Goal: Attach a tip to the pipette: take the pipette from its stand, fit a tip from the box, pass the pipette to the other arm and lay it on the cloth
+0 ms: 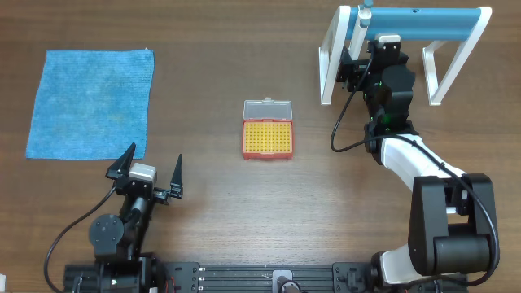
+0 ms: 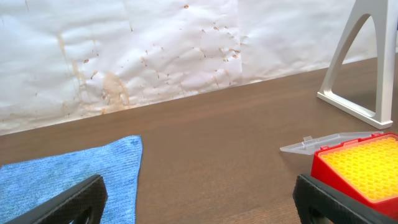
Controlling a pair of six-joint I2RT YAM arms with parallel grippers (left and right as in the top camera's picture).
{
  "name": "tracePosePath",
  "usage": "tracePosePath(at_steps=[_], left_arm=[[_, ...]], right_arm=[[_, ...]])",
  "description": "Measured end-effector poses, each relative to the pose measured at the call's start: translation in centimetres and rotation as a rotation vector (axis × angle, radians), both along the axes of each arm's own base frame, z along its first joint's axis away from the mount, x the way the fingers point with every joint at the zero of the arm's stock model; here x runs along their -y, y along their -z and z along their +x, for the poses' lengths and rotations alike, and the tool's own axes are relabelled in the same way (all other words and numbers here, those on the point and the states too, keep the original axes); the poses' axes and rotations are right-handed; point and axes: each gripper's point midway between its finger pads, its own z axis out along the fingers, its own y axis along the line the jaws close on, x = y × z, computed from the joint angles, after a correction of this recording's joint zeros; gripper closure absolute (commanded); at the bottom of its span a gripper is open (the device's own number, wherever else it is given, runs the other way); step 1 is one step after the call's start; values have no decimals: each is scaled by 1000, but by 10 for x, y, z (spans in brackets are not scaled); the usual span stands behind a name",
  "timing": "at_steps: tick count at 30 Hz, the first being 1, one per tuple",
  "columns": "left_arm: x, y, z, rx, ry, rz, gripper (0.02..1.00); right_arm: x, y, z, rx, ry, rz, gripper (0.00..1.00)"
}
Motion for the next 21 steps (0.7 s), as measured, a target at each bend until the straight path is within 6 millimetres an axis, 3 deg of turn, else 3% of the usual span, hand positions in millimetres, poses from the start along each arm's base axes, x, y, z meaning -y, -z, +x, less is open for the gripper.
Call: tracePosePath(at_steps=[3,5,10,21], left_arm=[[0,0,0,0,0,0,53],[0,0,0,0,0,0,51],[0,0,0,0,0,0,51],[0,0,0,0,0,0,53]], right_arm=[[0,0,0,-1,0,6,277],[0,0,0,0,0,7,535],[-1,0,0,1,-2,14,895],[-1,2,0,-4,-4,16,919]])
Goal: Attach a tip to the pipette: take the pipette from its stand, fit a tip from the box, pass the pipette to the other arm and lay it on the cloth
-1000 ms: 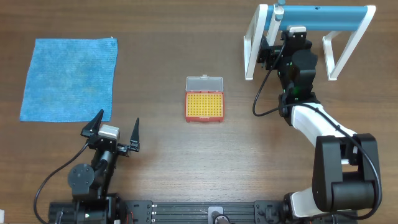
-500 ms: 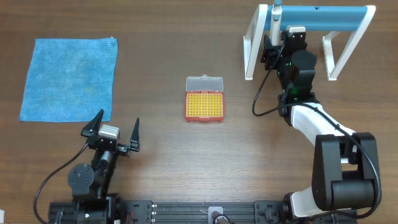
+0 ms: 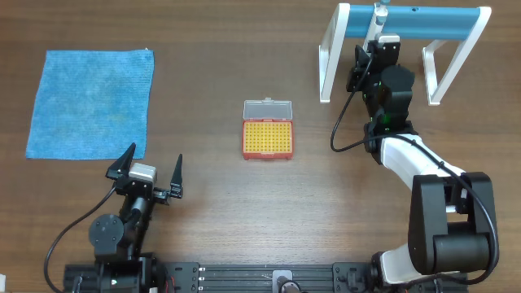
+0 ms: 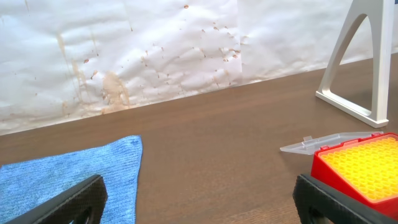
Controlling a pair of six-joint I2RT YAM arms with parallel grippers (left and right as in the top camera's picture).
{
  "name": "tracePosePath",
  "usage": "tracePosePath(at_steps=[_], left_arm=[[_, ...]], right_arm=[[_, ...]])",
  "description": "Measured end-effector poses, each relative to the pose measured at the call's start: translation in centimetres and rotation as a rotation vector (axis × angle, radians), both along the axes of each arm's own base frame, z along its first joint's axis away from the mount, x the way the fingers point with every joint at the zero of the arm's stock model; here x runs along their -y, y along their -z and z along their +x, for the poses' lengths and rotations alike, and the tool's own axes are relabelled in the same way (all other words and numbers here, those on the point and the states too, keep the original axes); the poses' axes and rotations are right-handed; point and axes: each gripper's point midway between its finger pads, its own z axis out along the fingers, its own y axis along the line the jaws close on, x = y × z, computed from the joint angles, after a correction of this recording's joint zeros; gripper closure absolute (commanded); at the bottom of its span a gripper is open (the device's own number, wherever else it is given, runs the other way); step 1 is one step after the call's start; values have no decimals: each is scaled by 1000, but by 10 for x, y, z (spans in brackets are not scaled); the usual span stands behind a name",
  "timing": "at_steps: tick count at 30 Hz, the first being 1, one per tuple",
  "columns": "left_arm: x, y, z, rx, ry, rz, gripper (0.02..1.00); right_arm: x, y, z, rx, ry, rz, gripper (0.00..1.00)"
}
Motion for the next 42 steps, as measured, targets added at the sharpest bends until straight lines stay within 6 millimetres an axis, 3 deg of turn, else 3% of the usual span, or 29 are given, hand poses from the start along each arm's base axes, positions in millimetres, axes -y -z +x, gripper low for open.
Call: tracePosePath(at_steps=[7,15,20,26,30,33,34,36,39,42], left_arm=[[0,0,0,0,0,0,51],[0,0,0,0,0,0,51],[0,0,0,0,0,0,51],[0,0,0,0,0,0,51],[0,0,0,0,0,0,51],[0,0,0,-1,0,0,51],[0,0,0,0,0,0,51],[0,0,0,0,0,0,53],[0,0,0,0,0,0,51],[0,0,0,0,0,0,53]], right_arm=[[0,-1,0,2,0,0,919],[0,-35,-5,77,0,2,919],[-1,-38,-6,80,-4,3,919],[-26,-41,-9,92,-85,12,917],[-57,-70,-34,230,-166,25,919],[-86,-114,-75,464,-250,53,915],[-92,-119,-86,503,-272,61,919],[-111,-116,-109,546,-341,78,919],[-143,-94,-137,535,-458,97,919],[-164,-78,-146,495,-530,104,921]])
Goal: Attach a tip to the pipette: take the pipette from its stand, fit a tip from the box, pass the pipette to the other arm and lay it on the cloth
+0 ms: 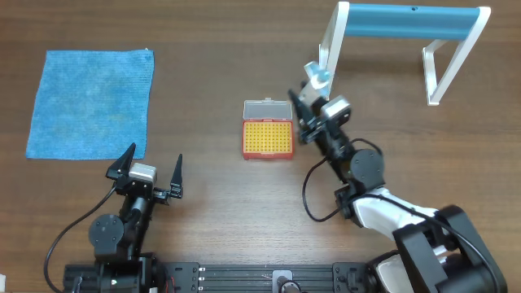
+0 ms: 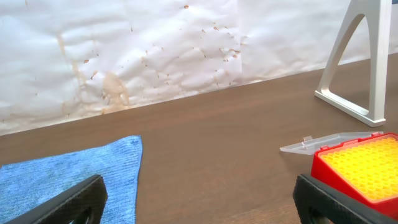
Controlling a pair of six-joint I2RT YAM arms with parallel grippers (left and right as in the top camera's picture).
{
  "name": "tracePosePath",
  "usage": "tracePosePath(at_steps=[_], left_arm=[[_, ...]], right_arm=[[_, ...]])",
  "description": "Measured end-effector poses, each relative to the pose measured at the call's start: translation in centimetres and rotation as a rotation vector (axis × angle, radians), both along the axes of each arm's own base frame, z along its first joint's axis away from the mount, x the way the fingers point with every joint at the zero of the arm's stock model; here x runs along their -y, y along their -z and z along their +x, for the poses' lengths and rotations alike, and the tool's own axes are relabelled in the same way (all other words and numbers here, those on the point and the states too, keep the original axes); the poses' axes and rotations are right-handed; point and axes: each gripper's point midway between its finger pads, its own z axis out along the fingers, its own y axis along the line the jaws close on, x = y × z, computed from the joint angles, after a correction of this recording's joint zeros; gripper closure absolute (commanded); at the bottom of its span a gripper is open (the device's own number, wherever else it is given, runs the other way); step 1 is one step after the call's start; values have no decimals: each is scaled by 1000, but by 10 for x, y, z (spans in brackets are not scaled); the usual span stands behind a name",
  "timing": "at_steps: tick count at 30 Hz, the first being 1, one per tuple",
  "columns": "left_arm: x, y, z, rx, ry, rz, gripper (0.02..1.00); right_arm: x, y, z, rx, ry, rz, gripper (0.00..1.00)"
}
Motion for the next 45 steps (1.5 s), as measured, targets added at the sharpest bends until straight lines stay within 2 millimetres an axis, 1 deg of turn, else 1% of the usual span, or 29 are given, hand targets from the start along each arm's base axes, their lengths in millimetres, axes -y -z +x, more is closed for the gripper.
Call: tracePosePath(at_steps=[2,9,14,20,27,33,39,45], left_arm=[[0,0,0,0,0,0,51],[0,0,0,0,0,0,53],[0,0,0,0,0,0,53],[0,0,0,0,0,0,51],[0,0,0,0,0,0,51],[0,0,0,0,0,0,51],[0,0,0,0,0,0,51],[0,0,0,0,0,0,51]], right_arm=[[-14,11,-4,-27,-39,-13,921],[-37,26,-14,-92,-119,7,921],[-49,37,-20,-137,-179,11,921],[-53,52,-19,-179,-203,-3,921],[-57,79,-13,-240,-203,-32,921],[-64,82,-2,-241,-203,-33,921],[-65,88,-1,-235,-197,-62,921],[-65,84,3,-200,-188,-84,925]])
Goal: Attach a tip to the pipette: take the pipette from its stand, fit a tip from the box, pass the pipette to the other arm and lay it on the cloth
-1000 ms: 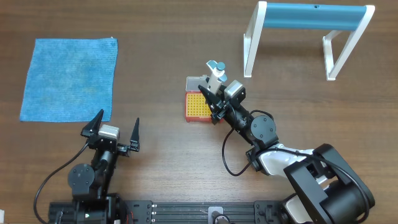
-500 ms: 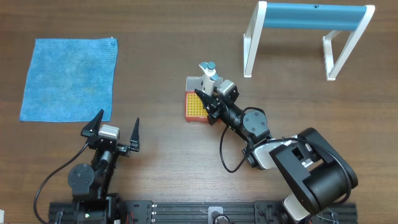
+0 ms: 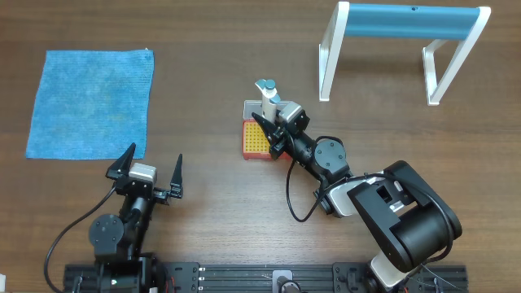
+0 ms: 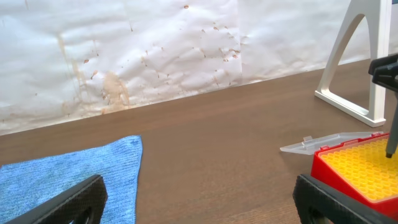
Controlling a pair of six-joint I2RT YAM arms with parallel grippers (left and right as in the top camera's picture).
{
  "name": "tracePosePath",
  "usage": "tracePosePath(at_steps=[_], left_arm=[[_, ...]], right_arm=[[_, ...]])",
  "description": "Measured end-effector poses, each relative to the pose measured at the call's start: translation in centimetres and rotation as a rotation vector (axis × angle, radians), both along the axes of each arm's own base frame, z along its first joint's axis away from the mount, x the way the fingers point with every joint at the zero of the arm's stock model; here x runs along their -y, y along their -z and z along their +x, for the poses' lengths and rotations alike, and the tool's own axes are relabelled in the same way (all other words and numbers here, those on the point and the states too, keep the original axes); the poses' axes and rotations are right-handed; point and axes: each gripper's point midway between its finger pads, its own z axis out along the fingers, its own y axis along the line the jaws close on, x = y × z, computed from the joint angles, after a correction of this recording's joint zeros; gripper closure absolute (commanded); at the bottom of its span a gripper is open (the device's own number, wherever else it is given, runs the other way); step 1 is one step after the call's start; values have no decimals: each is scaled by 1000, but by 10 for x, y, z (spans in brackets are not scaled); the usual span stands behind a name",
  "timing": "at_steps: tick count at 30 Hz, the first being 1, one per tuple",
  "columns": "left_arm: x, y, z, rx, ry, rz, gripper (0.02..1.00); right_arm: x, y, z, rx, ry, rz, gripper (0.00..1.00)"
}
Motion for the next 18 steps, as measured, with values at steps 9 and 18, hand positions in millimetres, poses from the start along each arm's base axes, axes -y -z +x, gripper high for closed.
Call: tracePosePath(at_steps=[9,18], left_arm=[[0,0,0,0,0,0,51],[0,0,0,0,0,0,51]], right_arm=[[-3,5,8,0,3,-9,921],[-3,8,8,-9,3,-14,923]])
